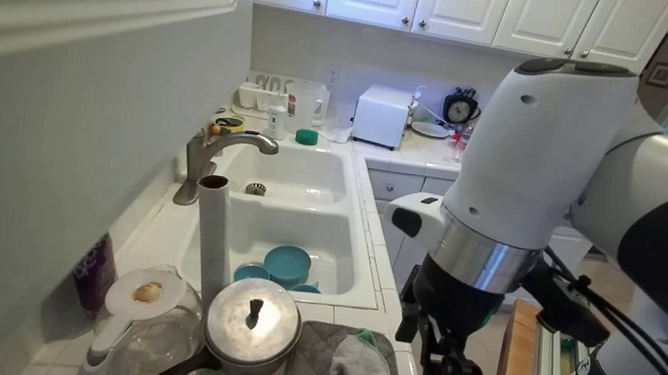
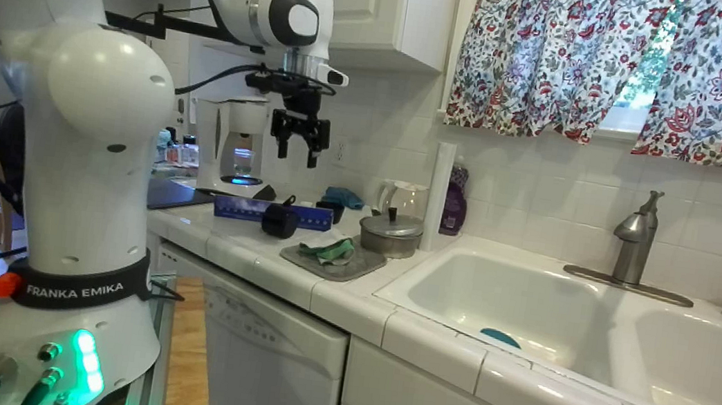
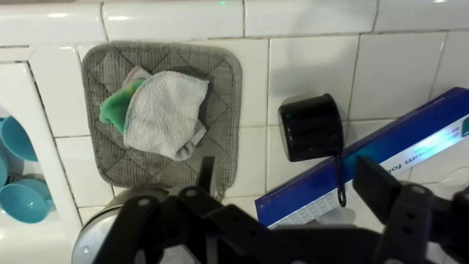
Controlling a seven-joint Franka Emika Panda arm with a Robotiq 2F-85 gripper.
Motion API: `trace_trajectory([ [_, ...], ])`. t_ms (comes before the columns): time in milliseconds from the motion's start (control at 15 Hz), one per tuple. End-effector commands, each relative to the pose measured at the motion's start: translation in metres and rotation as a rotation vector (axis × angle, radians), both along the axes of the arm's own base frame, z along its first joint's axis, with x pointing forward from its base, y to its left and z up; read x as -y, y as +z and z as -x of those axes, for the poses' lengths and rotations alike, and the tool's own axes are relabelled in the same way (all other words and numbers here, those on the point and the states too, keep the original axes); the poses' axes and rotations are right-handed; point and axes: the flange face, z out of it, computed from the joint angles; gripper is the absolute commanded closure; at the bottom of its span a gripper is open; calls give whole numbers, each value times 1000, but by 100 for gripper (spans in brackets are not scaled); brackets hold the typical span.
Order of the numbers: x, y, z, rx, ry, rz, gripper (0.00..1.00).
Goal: Remove the green towel from the black pot
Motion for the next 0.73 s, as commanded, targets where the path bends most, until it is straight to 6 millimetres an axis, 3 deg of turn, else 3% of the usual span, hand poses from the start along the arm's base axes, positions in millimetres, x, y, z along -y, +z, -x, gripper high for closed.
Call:
trace_trajectory([
  [0,5,26,9,-80,-56,11,0],
  [67,2,14,5,-47,-18,19,0],
  [667,3,15,6,-50,-19,23,0],
])
